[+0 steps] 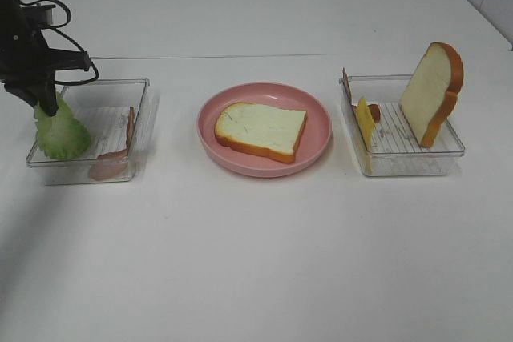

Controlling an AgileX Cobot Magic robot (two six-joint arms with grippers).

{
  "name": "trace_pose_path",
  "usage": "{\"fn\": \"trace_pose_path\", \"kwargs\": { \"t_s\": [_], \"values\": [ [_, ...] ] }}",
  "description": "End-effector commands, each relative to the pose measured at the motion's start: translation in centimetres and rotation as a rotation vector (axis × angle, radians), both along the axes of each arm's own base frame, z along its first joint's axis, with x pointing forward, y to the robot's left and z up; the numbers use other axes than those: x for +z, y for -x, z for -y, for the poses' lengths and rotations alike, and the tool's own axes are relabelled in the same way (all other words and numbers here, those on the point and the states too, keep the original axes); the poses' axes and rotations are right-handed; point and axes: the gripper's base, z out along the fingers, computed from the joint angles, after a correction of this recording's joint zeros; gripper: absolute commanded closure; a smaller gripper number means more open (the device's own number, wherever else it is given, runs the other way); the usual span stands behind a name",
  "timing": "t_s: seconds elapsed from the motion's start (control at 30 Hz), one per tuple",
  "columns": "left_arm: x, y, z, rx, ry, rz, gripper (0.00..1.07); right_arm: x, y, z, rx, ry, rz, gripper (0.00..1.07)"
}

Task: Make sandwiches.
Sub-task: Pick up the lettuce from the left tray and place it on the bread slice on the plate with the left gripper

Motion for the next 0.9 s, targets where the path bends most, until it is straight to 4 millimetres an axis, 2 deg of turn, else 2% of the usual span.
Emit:
{"fn": "trace_pose_path", "kwargs": {
  "t_s": [0.03,0.13,0.17,0.2,0.23,0.27,0.3,0.37,0.4,0.43,0.47,0.5,0.53,0.57,0.6,0.63,0.67,0.7,0.77,0.8,0.83,0.87,0.9],
  "values": [
    [0.4,0.1,0.0,0.008,0.007,0.001,1.07,0.0,0.0,0.0,-0.001,0.004,0.008,0.09],
    [1.2,-0.2,0.1,0.011,0.011,0.007,1.07,0.0,0.0,0.0,-0.001,0.004,0.008,0.09],
    [2.3,-0.5,0.4,0.004,0.017,0.023,1.07,0.0,0.0,0.0,-0.001,0.004,0.008,0.09],
    [2.3,-0.5,0.4,0.004,0.017,0.023,1.07,0.0,0.0,0.0,-0.001,0.004,0.008,0.09],
    [3.5,-0.8,0.8,-0.006,0.02,0.046,1.07,0.0,0.0,0.0,-0.001,0.004,0.008,0.09],
    [3.5,-0.8,0.8,-0.006,0.02,0.046,1.07,0.0,0.0,0.0,-0.001,0.004,0.008,0.09],
    [5.1,-1.3,1.4,-0.017,0.032,0.084,1.07,0.0,0.0,0.0,-0.001,0.004,0.008,0.09],
    [5.7,-1.4,1.9,-0.025,0.039,0.098,1.07,0.0,0.0,0.0,-0.001,0.004,0.008,0.09],
    [7.4,-1.8,2.8,-0.033,0.058,0.15,1.07,0.0,0.0,0.0,-0.001,0.004,0.008,0.09],
    [8.2,-2.0,3.3,-0.034,0.07,0.175,1.07,0.0,0.0,0.0,-0.002,0.004,0.008,0.09],
    [8.2,-2.0,3.3,-0.034,0.07,0.175,1.07,0.0,0.0,0.0,-0.002,0.004,0.008,0.09],
    [9.4,-2.2,4.6,-0.042,0.094,0.221,1.07,0.0,0.0,0.0,-0.002,0.004,0.008,0.09],
    [9.4,-2.2,4.6,-0.042,0.094,0.221,1.07,0.0,0.0,0.0,-0.002,0.004,0.008,0.09],
    [10.5,-2.4,6.1,-0.065,0.121,0.282,1.07,0.0,0.0,0.0,-0.002,0.004,0.008,0.09],
    [11.0,-2.5,6.9,-0.076,0.139,0.314,1.07,0.0,0.0,0.0,-0.002,0.004,0.008,0.09],
    [11.0,-2.5,6.9,-0.076,0.139,0.314,1.07,0.0,0.0,0.0,-0.002,0.004,0.008,0.09],
    [11.6,-2.6,8.5,-0.094,0.176,0.363,1.07,0.0,0.0,0.0,-0.002,0.004,0.008,0.09],
    [11.6,-2.6,8.5,-0.094,0.176,0.363,1.07,0.0,0.0,0.0,-0.002,0.004,0.008,0.09],
    [12.0,-2.6,11.0,-0.117,0.244,0.415,1.07,0.0,0.0,0.0,-0.002,0.004,0.008,0.09],
    [12.0,-2.6,11.0,-0.117,0.244,0.415,1.07,0.0,0.0,0.0,-0.002,0.004,0.008,0.09],
    [12.1,-2.4,12.8,-0.141,0.282,0.436,1.07,0.0,0.0,0.0,-0.002,0.004,0.008,0.09],
    [12.2,-2.3,13.7,-0.154,0.295,0.453,1.07,0.0,0.0,0.0,-0.002,0.004,0.008,0.09],
    [12.2,-2.3,13.7,-0.154,0.295,0.453,1.07,0.0,0.0,0.0,-0.002,0.004,0.008,0.09]
  ]
}}
